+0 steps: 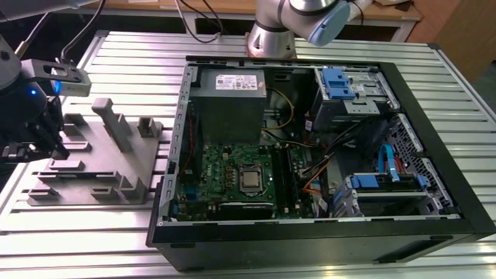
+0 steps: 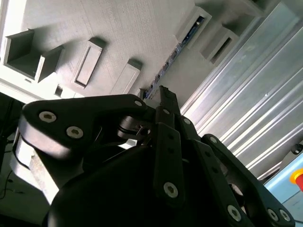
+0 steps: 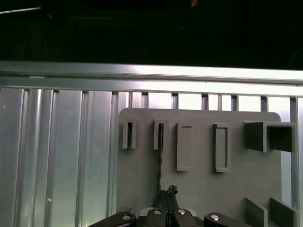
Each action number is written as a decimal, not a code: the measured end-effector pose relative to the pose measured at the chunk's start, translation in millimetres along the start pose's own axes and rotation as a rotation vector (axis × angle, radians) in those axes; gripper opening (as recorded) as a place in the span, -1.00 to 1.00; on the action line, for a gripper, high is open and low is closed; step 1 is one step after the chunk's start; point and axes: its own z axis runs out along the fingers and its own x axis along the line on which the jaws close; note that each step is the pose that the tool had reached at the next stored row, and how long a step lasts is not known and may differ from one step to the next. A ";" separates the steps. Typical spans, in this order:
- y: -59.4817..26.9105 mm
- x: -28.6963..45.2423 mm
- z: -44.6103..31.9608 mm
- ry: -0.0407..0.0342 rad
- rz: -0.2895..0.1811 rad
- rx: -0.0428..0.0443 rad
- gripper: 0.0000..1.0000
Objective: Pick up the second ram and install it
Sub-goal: 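Pick up the second ram and move it above second insertion slot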
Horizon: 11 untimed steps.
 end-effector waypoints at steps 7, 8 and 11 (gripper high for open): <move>-0.2 1.7 6.6 0.0003 0.001 -0.0003 -0.86; -0.3 2.0 7.8 0.0002 0.001 -0.0001 -0.86; -0.4 2.9 12.8 0.0002 0.001 -0.0001 -0.86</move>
